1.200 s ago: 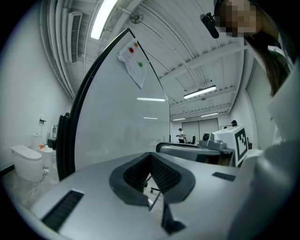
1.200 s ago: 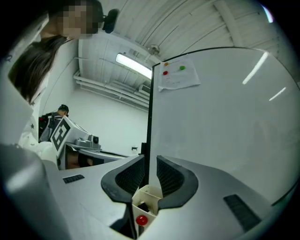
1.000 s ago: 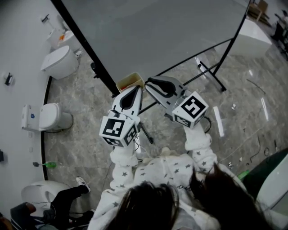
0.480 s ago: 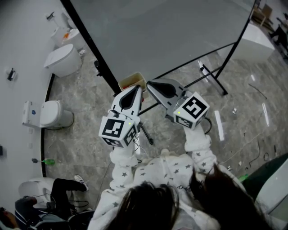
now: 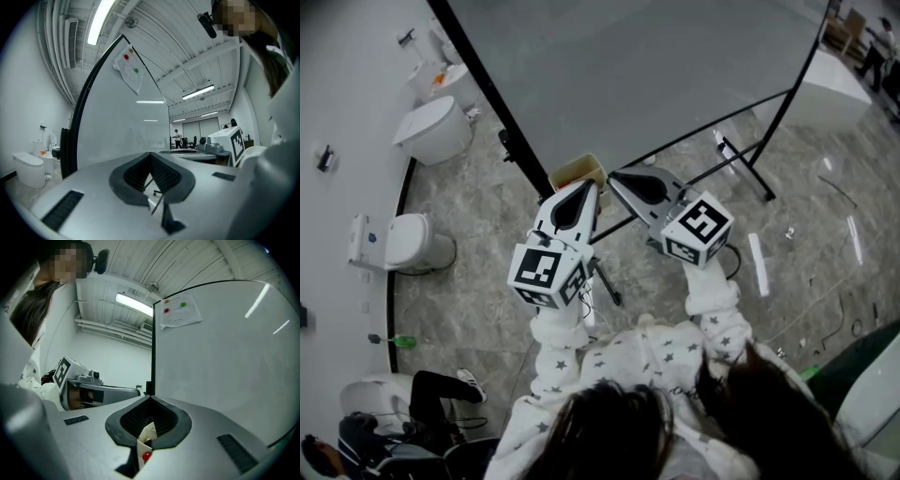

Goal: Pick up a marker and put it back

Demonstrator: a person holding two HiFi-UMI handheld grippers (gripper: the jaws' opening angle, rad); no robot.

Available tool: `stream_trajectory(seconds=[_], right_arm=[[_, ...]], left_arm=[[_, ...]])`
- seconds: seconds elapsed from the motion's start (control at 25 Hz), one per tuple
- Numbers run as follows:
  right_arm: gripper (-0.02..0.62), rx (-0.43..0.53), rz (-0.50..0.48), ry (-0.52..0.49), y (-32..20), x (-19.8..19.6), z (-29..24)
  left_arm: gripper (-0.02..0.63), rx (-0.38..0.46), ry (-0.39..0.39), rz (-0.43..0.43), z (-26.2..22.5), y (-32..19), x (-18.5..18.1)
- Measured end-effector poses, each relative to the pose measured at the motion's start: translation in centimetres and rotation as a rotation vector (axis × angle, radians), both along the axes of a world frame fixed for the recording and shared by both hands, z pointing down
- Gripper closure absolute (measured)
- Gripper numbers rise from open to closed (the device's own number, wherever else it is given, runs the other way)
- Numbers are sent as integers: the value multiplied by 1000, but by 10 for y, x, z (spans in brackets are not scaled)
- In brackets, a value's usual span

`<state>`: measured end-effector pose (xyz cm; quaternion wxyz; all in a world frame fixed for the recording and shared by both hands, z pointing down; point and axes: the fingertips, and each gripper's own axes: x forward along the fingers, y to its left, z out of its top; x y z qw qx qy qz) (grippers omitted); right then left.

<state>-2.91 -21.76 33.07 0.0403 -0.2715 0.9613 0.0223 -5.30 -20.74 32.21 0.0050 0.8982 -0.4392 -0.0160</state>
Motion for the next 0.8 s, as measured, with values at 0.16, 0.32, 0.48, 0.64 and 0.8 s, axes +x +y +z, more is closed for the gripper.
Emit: stream_trajectory(seconds=[0.16,0.32,0.48,0.64,0.8], right_arm=[[589,-13,-4,-38,0,0,-2],[589,-9,-2,-32,-2,0,-2],[589,0,0,-34,-3,1,-2],[589,5,-3,-30,0,2,-7],[589,18,-2,-27,1,3,-10]], left_arm=[[604,4,-2,6,-2,0,1],[604,9,-3,15,-6,0,1],[604,18,-4,22,-10,1,3],[604,22,-5,26,-10,3,5],[604,26,-6,28,-12,4,6]])
